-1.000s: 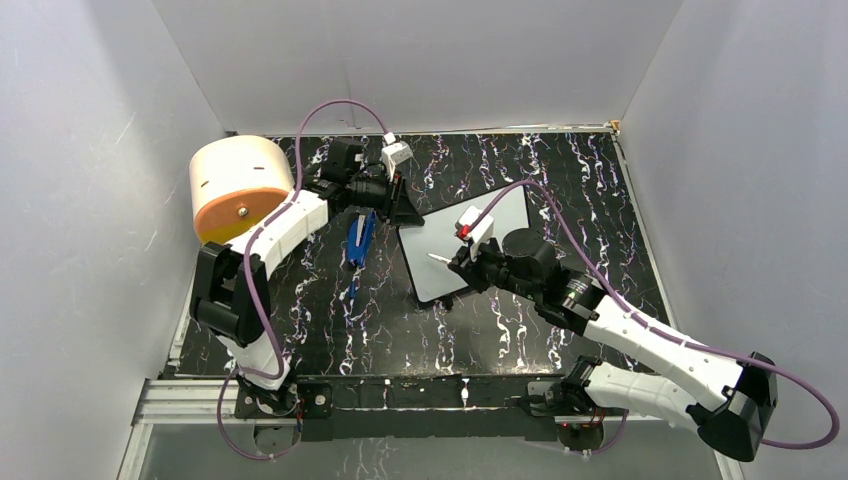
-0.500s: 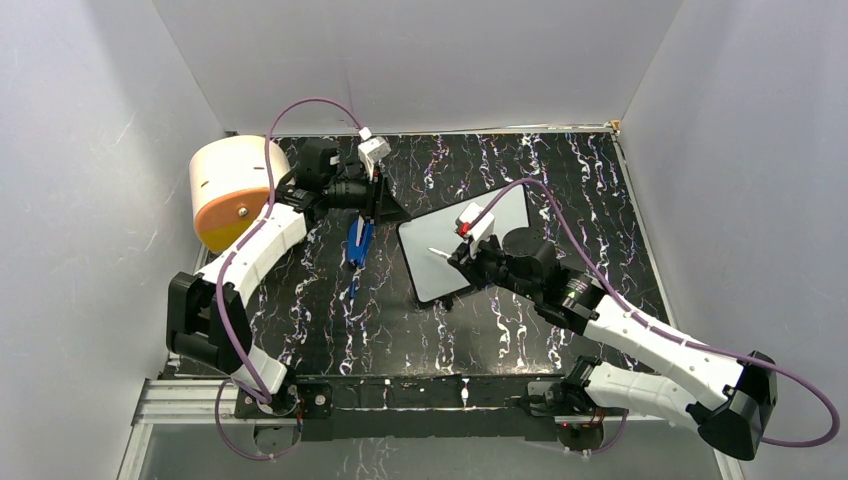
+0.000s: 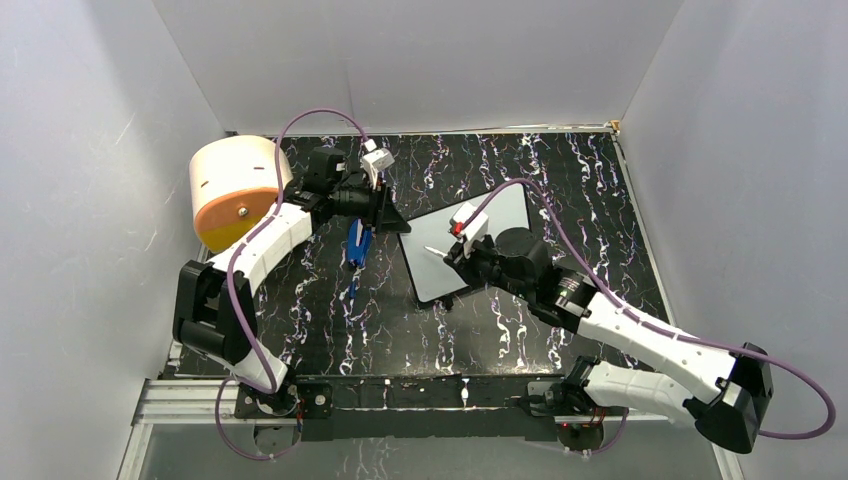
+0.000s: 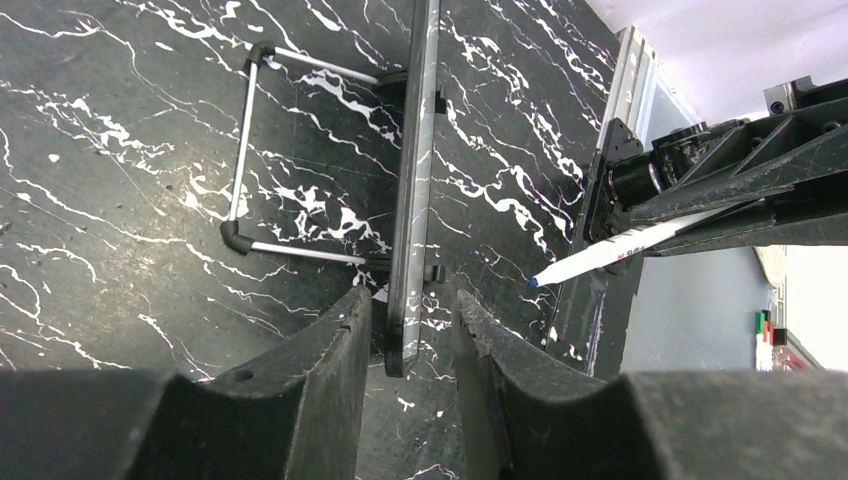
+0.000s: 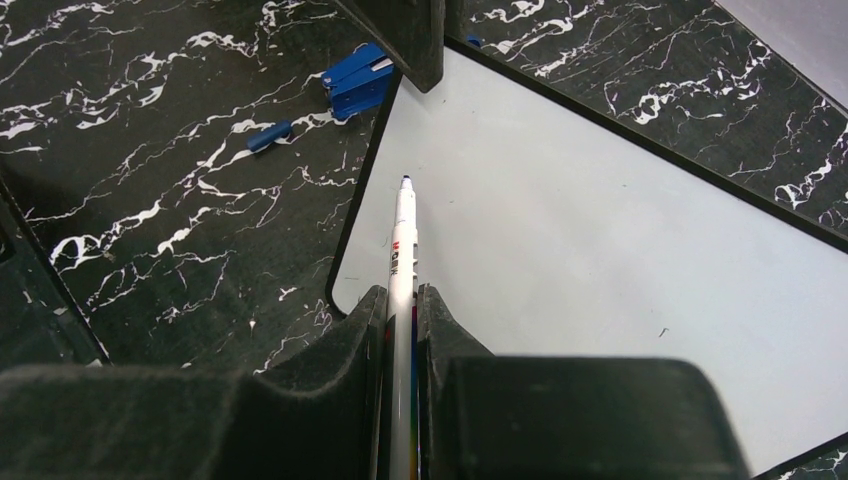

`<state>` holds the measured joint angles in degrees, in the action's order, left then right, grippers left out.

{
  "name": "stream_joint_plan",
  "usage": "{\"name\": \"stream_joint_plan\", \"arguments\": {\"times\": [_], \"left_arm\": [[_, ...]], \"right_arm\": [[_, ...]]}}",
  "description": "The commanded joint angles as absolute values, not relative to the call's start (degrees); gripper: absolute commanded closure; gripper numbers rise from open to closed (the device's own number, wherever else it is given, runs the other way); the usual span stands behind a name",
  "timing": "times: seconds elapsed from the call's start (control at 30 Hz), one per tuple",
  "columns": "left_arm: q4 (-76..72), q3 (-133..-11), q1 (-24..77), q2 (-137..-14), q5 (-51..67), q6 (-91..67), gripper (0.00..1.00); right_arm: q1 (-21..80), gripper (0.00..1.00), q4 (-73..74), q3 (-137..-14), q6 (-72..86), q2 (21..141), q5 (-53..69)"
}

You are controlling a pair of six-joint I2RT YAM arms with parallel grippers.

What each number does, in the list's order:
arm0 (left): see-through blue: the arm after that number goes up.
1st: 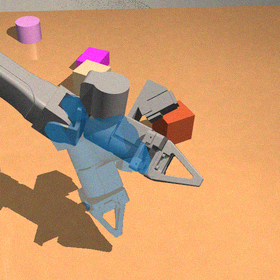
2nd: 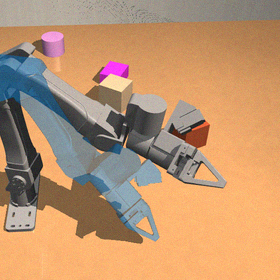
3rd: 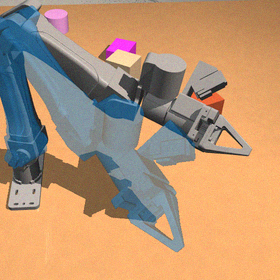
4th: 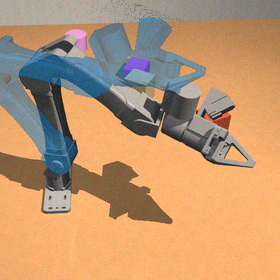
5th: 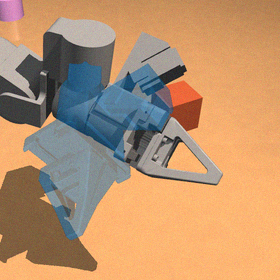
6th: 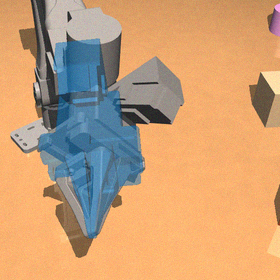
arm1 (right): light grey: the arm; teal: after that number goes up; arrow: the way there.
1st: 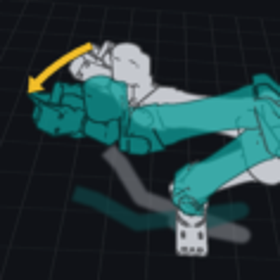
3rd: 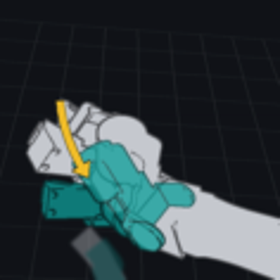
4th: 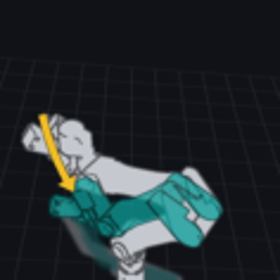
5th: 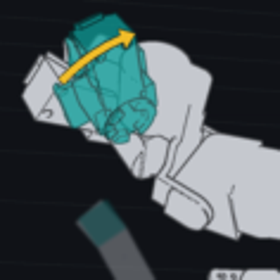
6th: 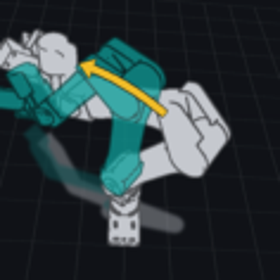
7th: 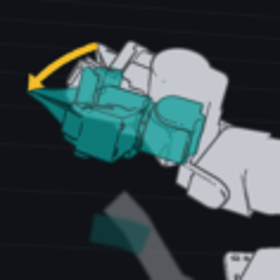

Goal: Write a sentence on the whiteboard

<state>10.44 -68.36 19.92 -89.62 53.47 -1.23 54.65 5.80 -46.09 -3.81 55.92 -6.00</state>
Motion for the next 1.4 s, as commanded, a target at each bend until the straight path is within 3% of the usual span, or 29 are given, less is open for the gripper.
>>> {"name": "stream_joint_plan", "arguments": {"times": [0.0, 0.13, 0.37, 0.6, 1.37], "left_arm": [[11.0, -67.9, 19.7, -89.4, 55.7, 1.2, 0.66], [11.0, -68.0, 19.7, -89.9, 55.9, 1.6, 0.69], [12.4, -68.2, 19.7, -89.9, 55.3, 3.5, 0.89], [14.0, -68.1, 19.7, -89.8, 55.3, 6.0, 1.00], [14.6, -67.7, 20.7, -88.2, 49.9, 6.4, 1.00]], "right_arm": [[55.6, 1.00, 1.7, -49.0, -3.9, 56.7, -8.1], [56.6, 1.00, 0.6, -49.3, -4.1, 57.4, -9.4], [59.1, 1.00, -1.0, -49.3, -4.6, 58.6, -13.8], [62.6, 1.00, -1.6, -49.4, -5.2, 59.1, -20.3], [73.4, 1.00, -2.6, -53.2, -7.6, 66.7, -40.9]]}}
